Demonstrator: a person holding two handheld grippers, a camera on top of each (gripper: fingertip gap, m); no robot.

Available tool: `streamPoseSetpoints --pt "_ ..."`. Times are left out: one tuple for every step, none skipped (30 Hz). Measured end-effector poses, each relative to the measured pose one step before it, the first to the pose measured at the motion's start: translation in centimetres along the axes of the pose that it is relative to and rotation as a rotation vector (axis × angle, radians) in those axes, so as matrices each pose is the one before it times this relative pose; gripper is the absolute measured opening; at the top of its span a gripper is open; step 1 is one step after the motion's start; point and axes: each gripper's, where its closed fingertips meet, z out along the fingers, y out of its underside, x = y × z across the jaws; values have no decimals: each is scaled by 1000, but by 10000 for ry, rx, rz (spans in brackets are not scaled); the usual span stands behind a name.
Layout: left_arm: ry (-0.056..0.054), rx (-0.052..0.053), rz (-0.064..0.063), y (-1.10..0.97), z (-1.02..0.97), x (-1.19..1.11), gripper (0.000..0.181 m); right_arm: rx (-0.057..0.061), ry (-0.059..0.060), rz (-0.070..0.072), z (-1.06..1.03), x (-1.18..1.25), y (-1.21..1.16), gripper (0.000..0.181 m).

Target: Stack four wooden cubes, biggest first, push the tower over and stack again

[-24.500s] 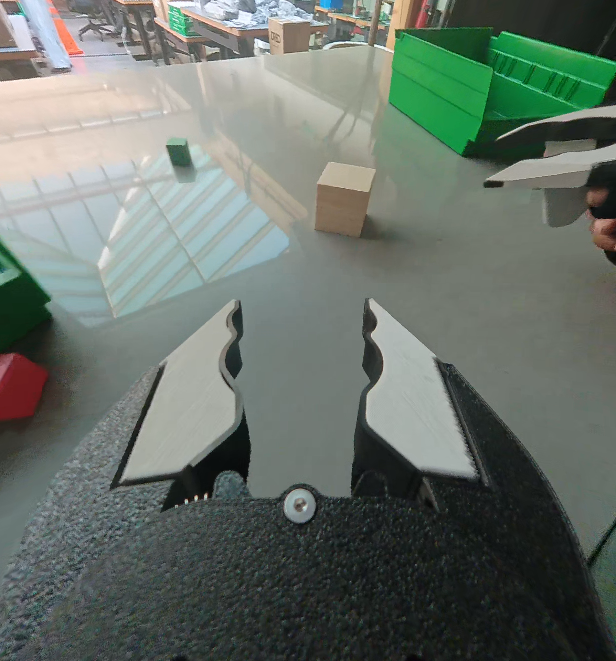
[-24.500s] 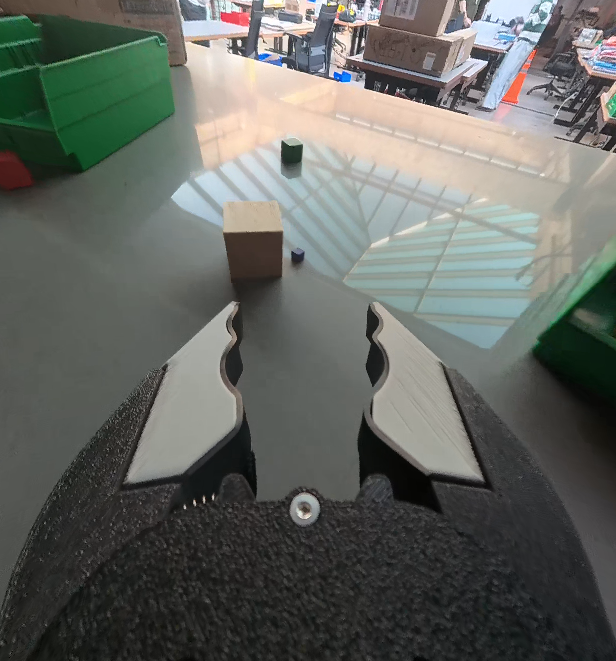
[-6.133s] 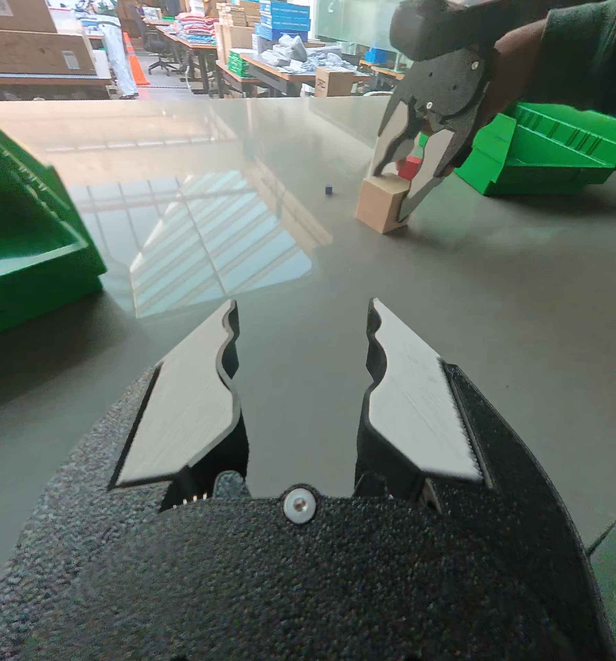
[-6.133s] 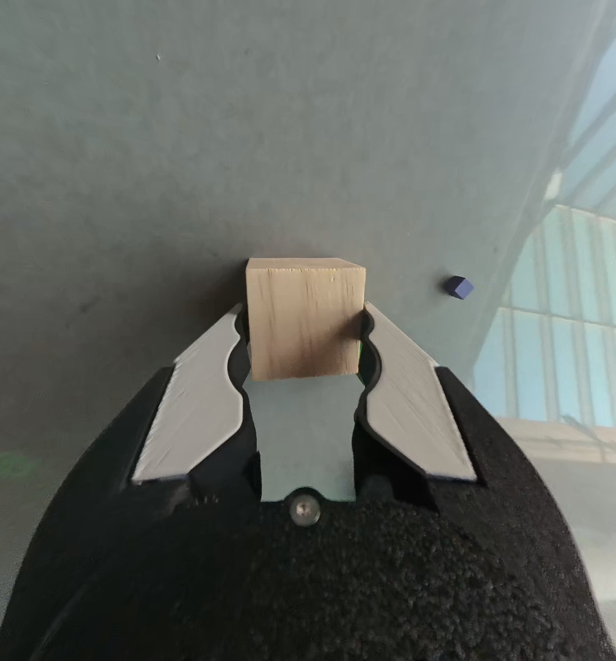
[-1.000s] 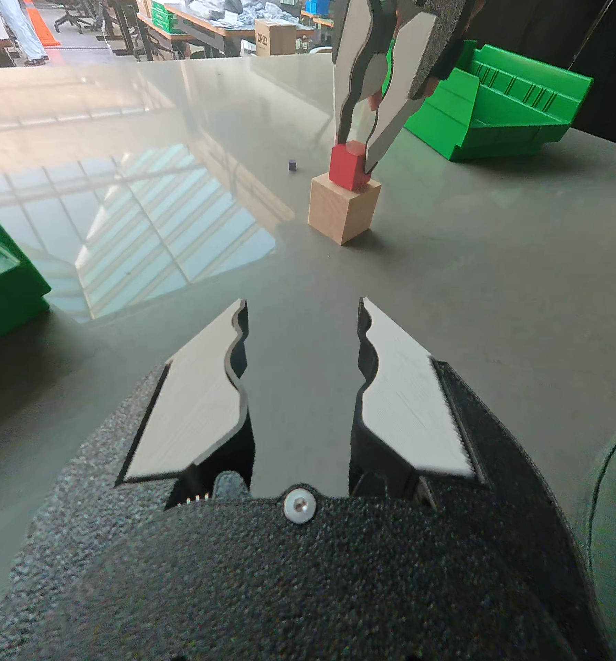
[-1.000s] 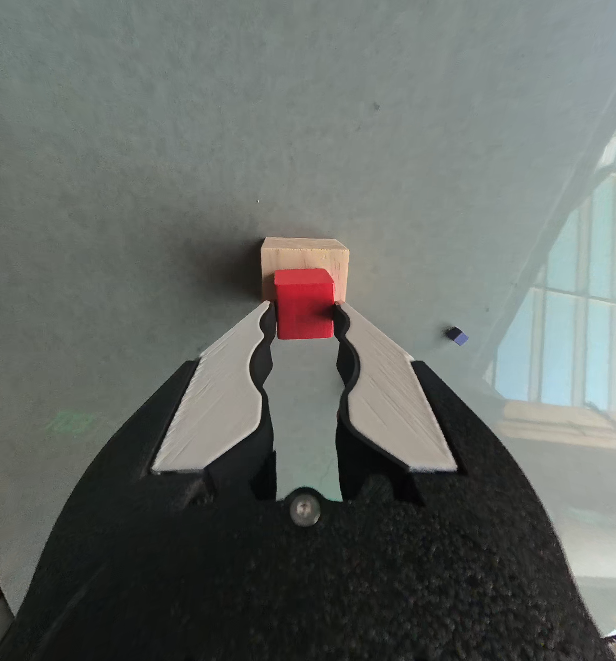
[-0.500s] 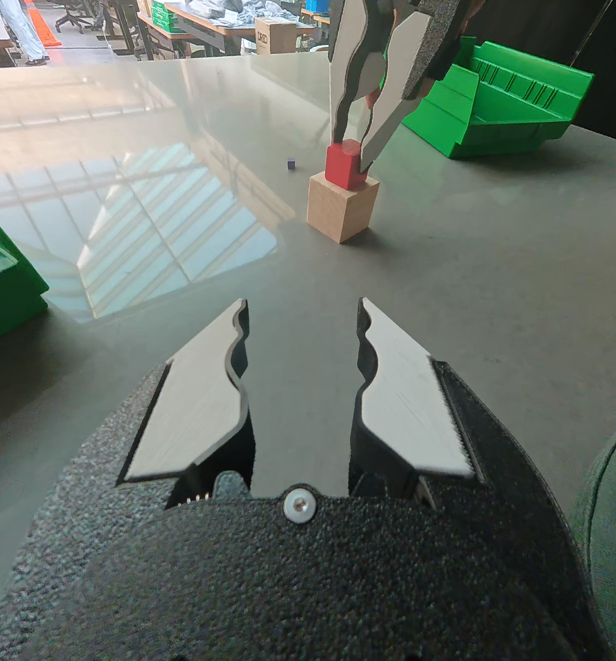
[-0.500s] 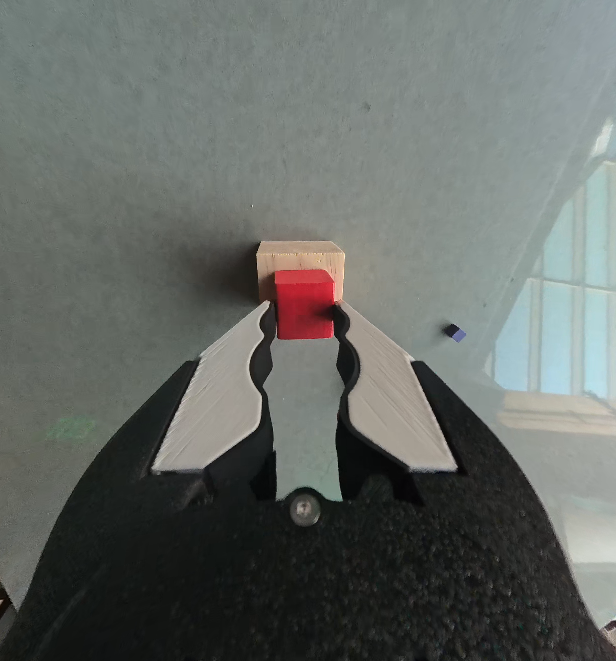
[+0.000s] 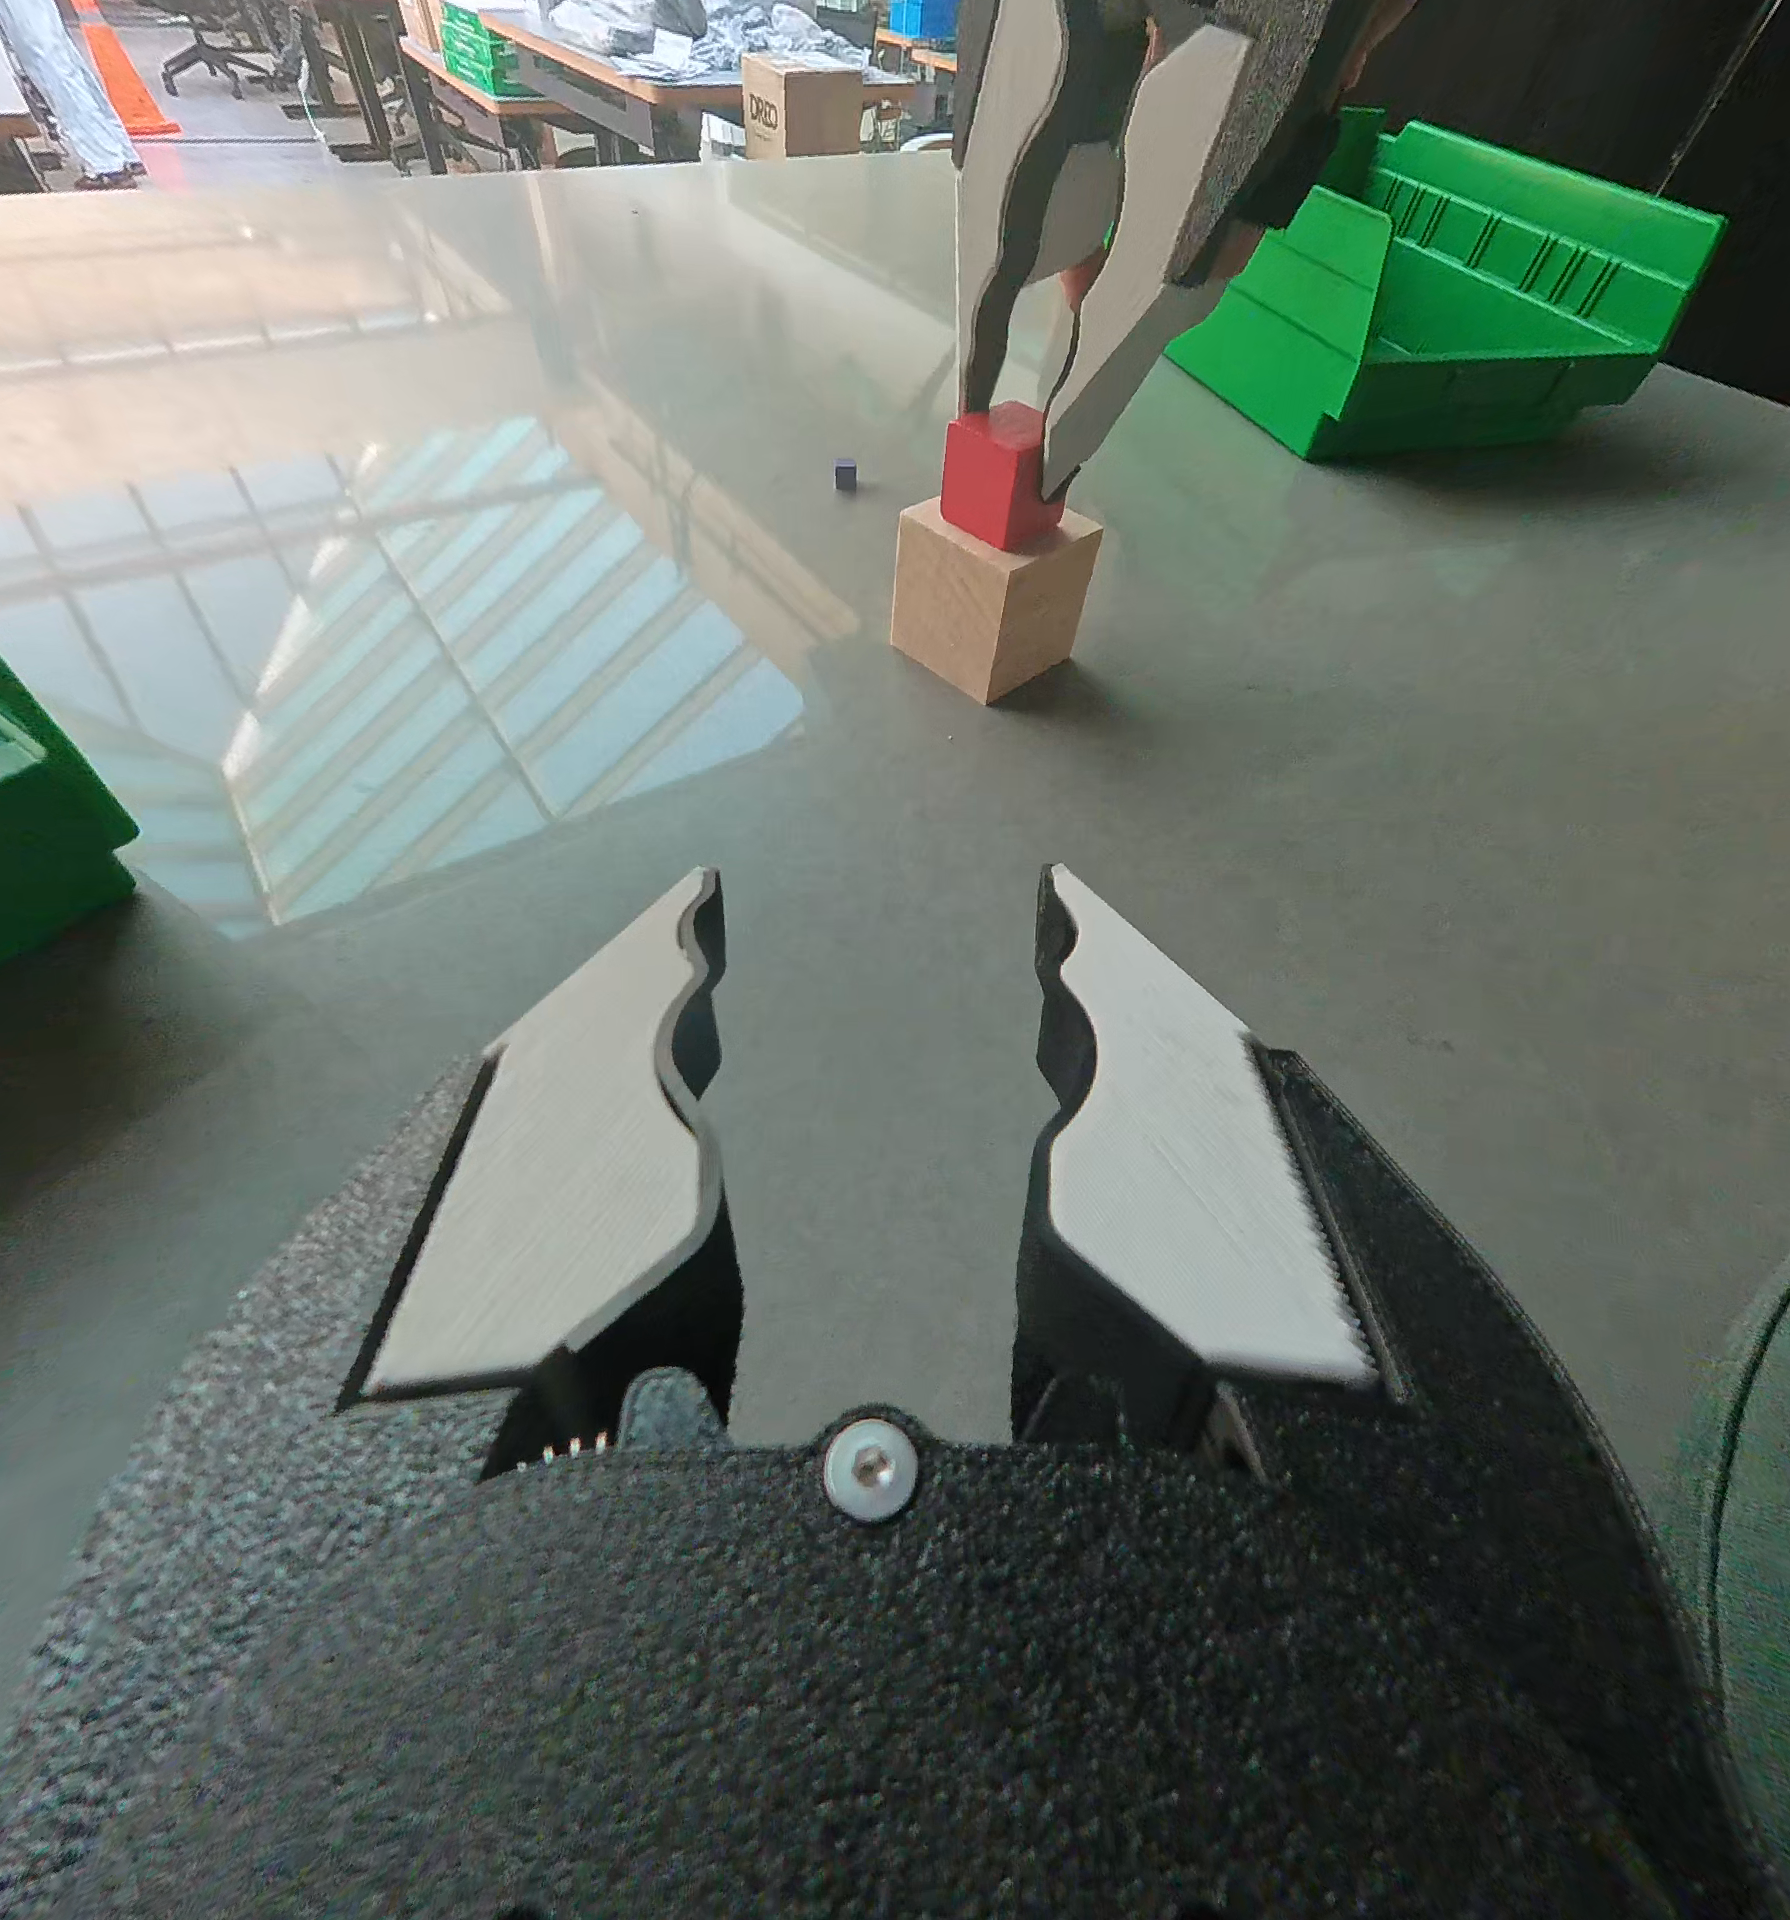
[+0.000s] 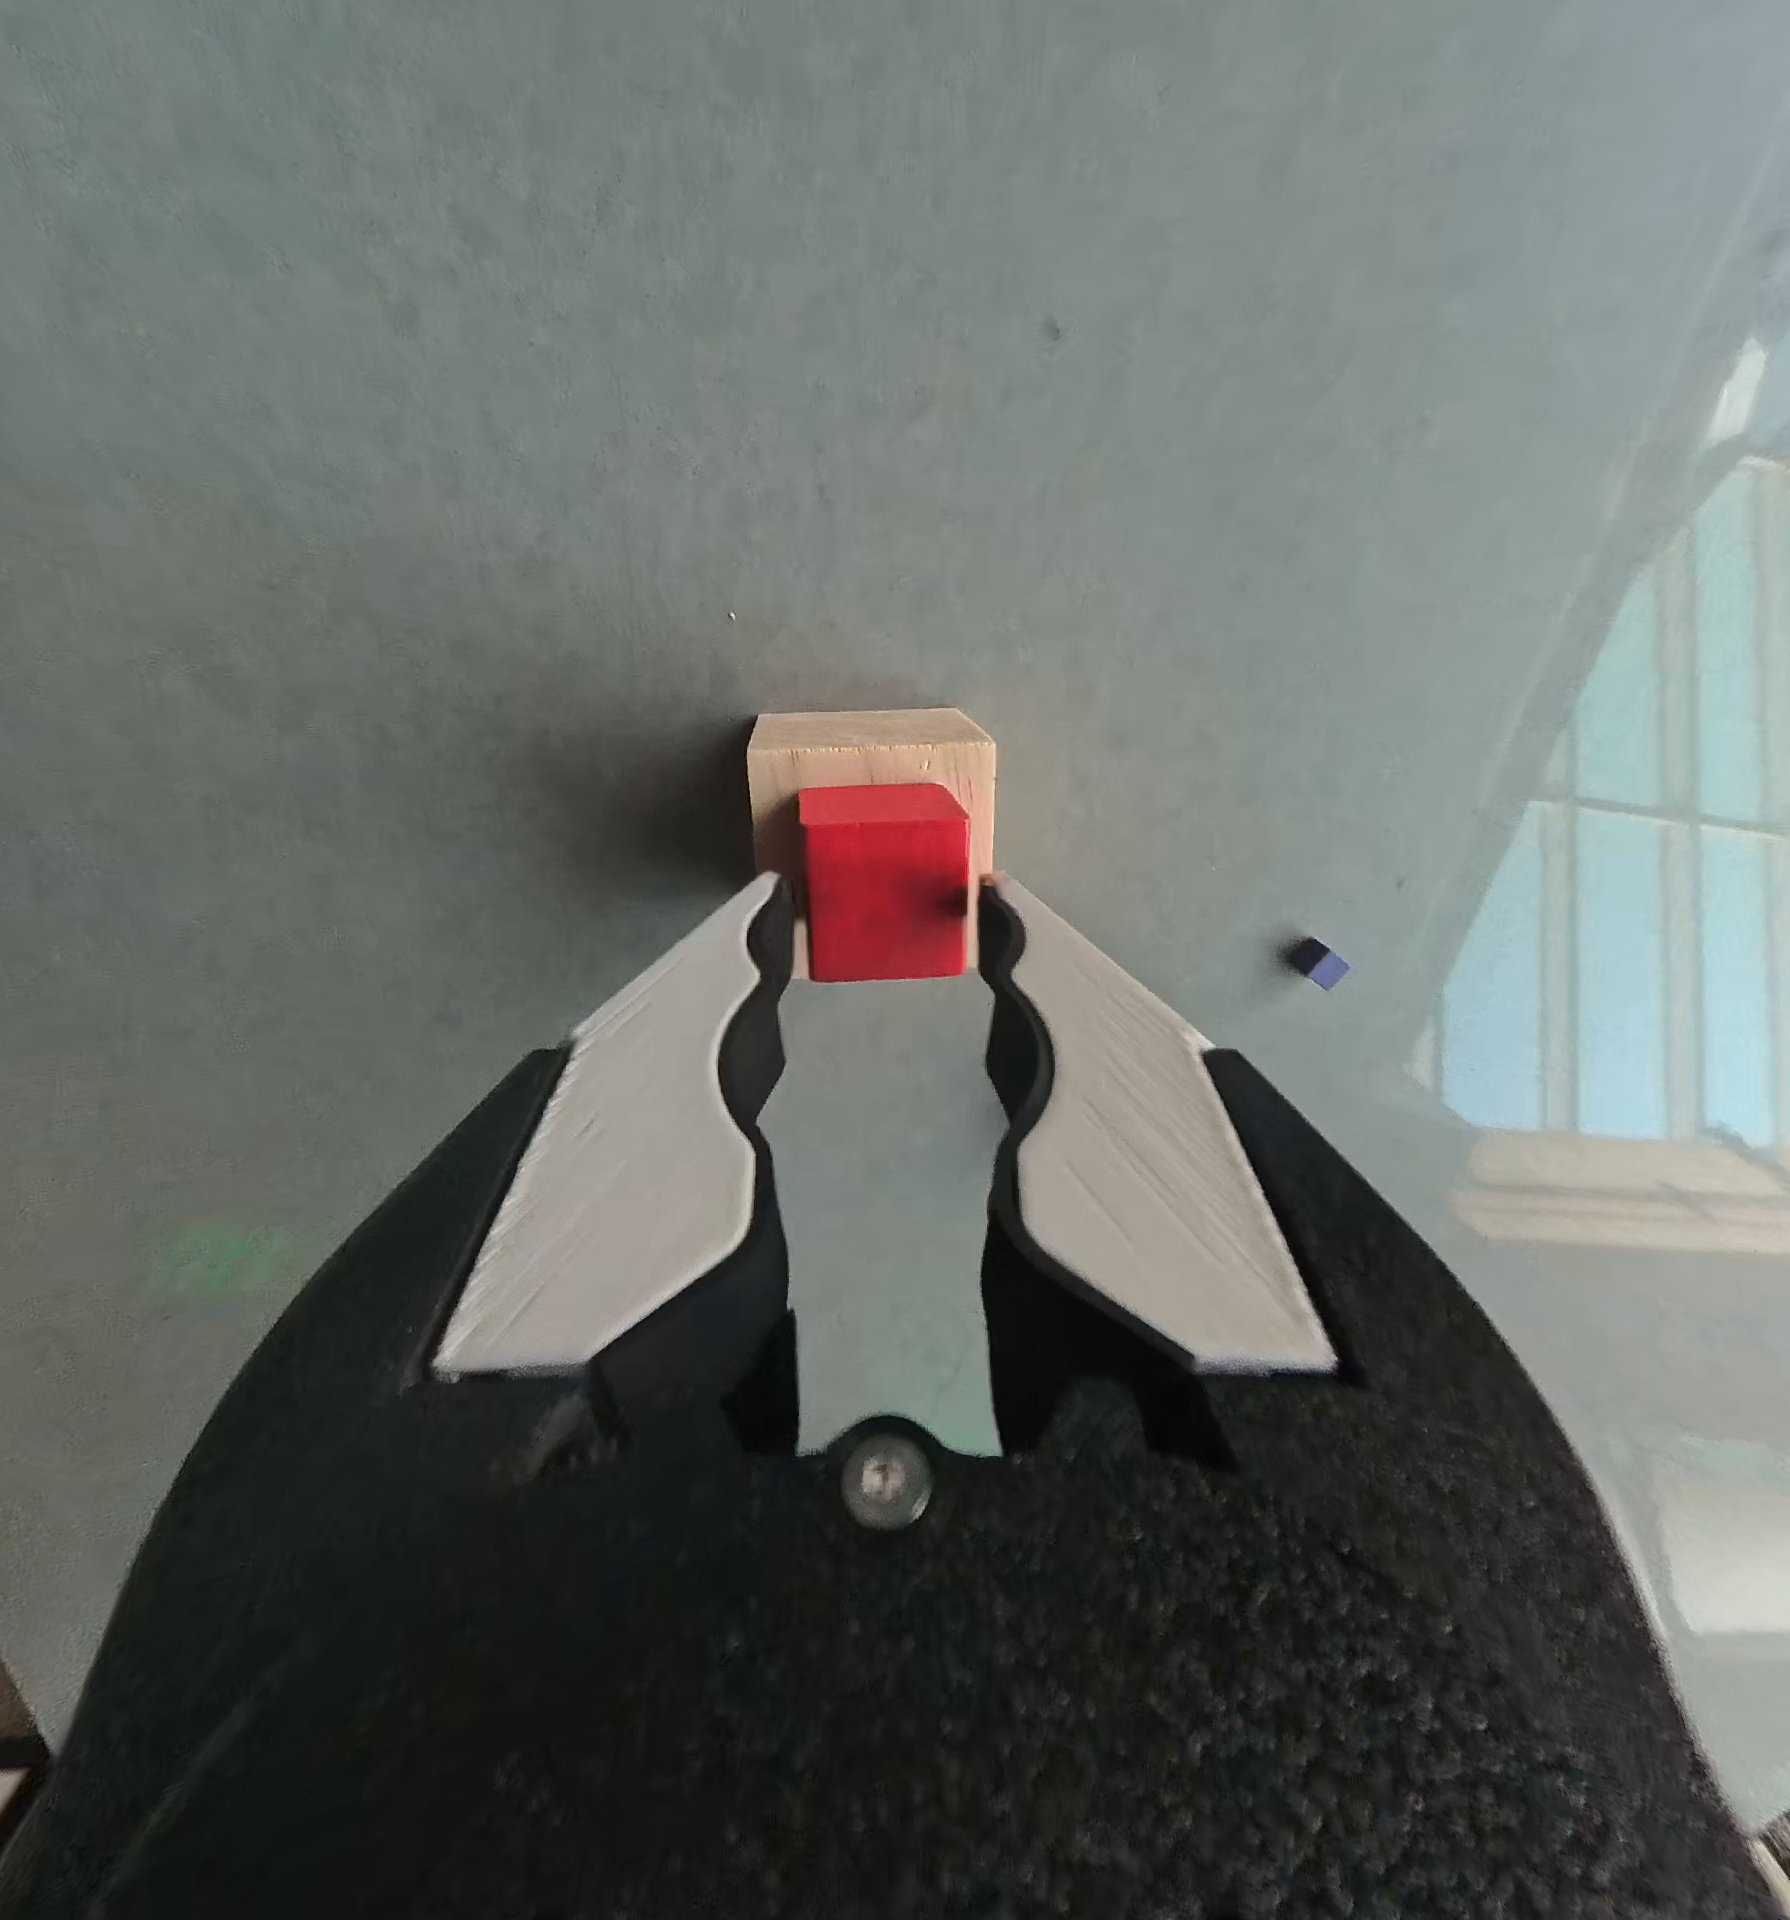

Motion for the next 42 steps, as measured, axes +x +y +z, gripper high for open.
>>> streamPoseSetpoints --pt "-2 -2 5 11 -22 -6 60 177 -49 35 -488 72 -140 39" --pt "-13 -5 4 16 -29 -29 60 226 9 67 -681 264 -150 43" --pt "-8 -10 -8 30 -29 -38 60 247 -45 100 -811 244 -125 47" --pt "-6 -6 -18 24 -27 -50 60 290 -21 153 -873 339 -120 48" --pt "-9 1 -14 17 -26 -45 60 293 124 219 -854 626 -57 48" --pt "-12 0 -6 1 -14 -61 60 199 188 257 -738 789 152 48" --pt "-11 -1 -6 -2 -1 -56 60 90 269 269 -549 982 403 46" --pt "-1 3 -8 -16 23 -40 60 27 344 310 -313 1159 592 43" --pt "7 6 -6 -25 45 -8 60 9 229 338 -36 1005 709 41" --pt "13 4 2 -29 66 17 60 -64 129 322 238 829 889 39" --pt "21 4 12 -32 79 48 60 -115 154 181 477 802 1022 37" --pt "23 3 17 -40 75 48 60 -164 130 -21 654 691 1147 35" --pt "26 -1 14 -25 80 62 60 -134 -1 -281 785 349 1129 35" --pt "24 -12 6 -6 60 60 60 -109 -13 -437 848 190 1153 35" --pt "17 -21 7 22 39 35 60 -199 25 -334 887 190 1236 35" --pt "2 -32 12 51 18 -3 60 -83 -69 -334 895 -55 944 35" --pt "-14 -35 11 74 -10 -43 60 118 -83 -289 818 -133 536 36" --pt "-14 -36 -9 73 -12 -72 60 117 -159 -215 726 -251 370 36" --pt "-4 -40 -36 72 -8 -90 59 86 -219 -220 644 -342 294 39" --pt "-2 -44 -49 69 5 -109 59 93 -47 -162 548 -41 95 42" --pt "-11 -43 -41 48 27 -118 59 115 29 -143 441 109 -83 43" --pt "-21 -39 -26 49 42 -125 59 79 -9 -103 371 88 -133 45" --pt "-17 -34 -13 25 69 -96 59 16 8 -61 342 152 -126 48" --pt "-18 -29 1 5 81 -80 59 -33 8 -38 312 158 -58 49" --pt "-20 -25 8 3 80 -74 59 -73 -68 -10 273 29 36 49" --pt "-15 -21 6 -5 88 -56 59 -91 -146 6 180 -148 70 49" --pt "-12 -13 -1 -4 64 -43 59 -103 -173 6 69 -247 110 46" --pt "-17 -4 -10 -6 42 -62 59 -88 -131 9 -47 -230 115 43" --pt "-14 3 -17 -17 26 -42 59 -25 -70 30 -140 -166 41 42" --pt "-10 6 -23 -12 4 -43 59 15 -67 68 -189 -180 -32 41" --pt "-6 4 -24 -10 2 -36 59 15 -119 93 -192 -283 -27 41" --pt "0 3 -18 0 9 -24 59 25 -113 82 -154 -289 -49 40" --pt "0 1 -8 -12 21 -16 59 34 -4 56 -85 -133 -60 39" --pt "-1 -2 1 -10 28 -7 59 -18 113 29 0 73 30 39" --pt "5 -4 10 -13 47 19 59 -64 108 10 76 89 116 40" --pt "7 -5 13 -8 38 23 59 -29 67 22 112 50 78 40" --pt "4 -6 16 -8 42 26 59 32 15 56 111 0 -17 40" --pt "3 -7 18 -4 37 37 59 44 -34 77 97 -46 -51 40" --pt "-4 -3 16 5 7 23 59 31 -26 41 76 -36 -43 40" --pt "-3 3 4 6 -18 15 59 18 -2 19 60 7 -38 40" --pt "4 4 -11 6 -26 18 59 22 6 29 46 24 -55 39" --pt "-2 6 -17 3 -25 -10 59 15 -19 33 25 2 -57 39"
